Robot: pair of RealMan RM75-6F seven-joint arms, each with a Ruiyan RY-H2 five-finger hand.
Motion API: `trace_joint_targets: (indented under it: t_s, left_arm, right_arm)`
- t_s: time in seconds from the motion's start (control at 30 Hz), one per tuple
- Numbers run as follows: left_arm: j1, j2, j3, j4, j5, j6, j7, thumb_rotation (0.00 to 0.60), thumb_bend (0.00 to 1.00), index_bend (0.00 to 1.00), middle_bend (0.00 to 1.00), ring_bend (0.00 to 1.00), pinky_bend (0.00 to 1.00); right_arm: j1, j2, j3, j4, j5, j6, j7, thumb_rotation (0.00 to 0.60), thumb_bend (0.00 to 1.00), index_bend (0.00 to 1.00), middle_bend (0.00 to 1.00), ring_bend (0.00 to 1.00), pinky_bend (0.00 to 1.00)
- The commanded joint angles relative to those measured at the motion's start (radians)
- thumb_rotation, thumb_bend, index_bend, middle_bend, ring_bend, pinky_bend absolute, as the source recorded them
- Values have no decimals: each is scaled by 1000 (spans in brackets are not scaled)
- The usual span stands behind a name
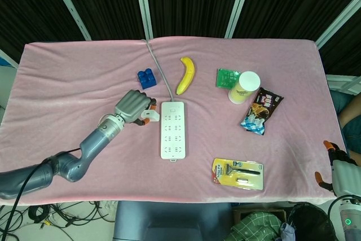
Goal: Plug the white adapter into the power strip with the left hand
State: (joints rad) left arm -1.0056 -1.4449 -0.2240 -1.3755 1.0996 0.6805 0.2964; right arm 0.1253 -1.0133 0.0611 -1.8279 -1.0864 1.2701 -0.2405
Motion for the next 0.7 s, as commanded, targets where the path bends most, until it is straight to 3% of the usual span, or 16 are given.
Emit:
trace_joint_targets:
  t_s: [0.03, 0.27, 0.37, 0.7]
  left_arm:
    - [-84, 16, -20, -30, -120, -74, 84, 600, 367, 517, 566, 397, 447]
    - [-180, -17, 16, -26, -306, -79, 210, 600, 367, 530, 568, 397, 462]
    - [-249, -27, 71, -42, -424, -93, 294, 600, 368, 526, 567, 398, 464]
    - [-346, -4, 158, -106, -614, -34, 395, 600, 370, 535, 571, 398, 464]
  right_arm:
    - [0, 0, 0, 0, 1, 0, 0, 600, 284, 90, 92, 162, 272]
    - [0, 0, 1, 1, 2, 0, 2, 600, 284, 90, 92, 162, 272]
    - [1, 0, 2, 3, 6, 0, -2, 600, 285, 90, 92, 162, 272]
    - [3, 1, 3, 2, 11, -1, -3, 600, 285, 83, 92, 162, 272]
